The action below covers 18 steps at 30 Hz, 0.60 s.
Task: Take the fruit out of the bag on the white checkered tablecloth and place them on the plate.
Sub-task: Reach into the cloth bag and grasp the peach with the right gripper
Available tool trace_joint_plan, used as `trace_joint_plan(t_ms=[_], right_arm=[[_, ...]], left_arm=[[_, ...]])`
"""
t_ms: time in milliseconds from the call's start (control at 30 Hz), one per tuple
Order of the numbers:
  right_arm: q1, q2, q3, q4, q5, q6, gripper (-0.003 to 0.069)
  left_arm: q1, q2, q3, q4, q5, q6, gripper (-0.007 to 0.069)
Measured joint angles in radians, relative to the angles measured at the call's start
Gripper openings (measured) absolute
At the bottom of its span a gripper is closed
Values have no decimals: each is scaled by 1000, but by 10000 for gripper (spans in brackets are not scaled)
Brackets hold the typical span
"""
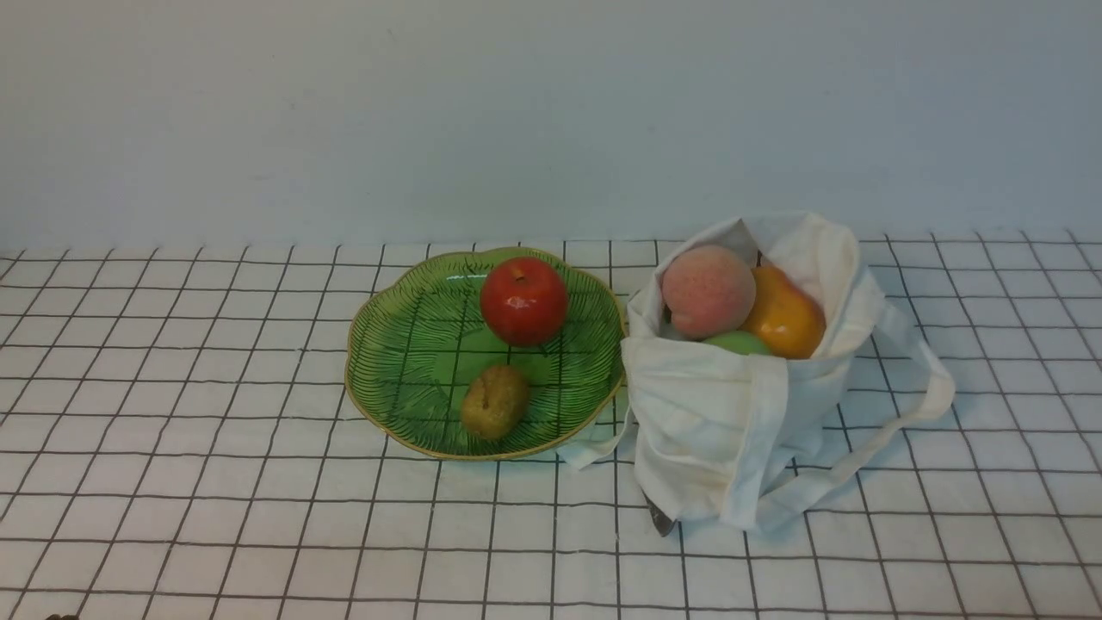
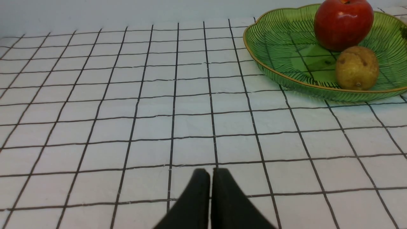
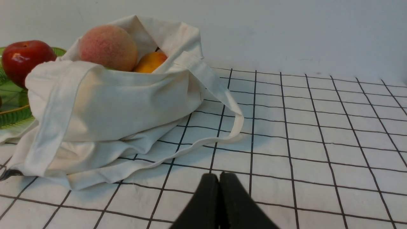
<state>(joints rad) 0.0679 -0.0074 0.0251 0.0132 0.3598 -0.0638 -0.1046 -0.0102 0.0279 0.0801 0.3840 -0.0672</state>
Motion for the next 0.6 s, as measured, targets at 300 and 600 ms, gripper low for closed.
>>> trace_joint_plan(t_ms=[300,600], right_arm=[[0,0,4,476,-38,251,-15],[0,0,-28,672,-33,250,-15]], left_arm=[[0,0,0,0,0,0,-8],[0,0,0,0,0,0,-8]])
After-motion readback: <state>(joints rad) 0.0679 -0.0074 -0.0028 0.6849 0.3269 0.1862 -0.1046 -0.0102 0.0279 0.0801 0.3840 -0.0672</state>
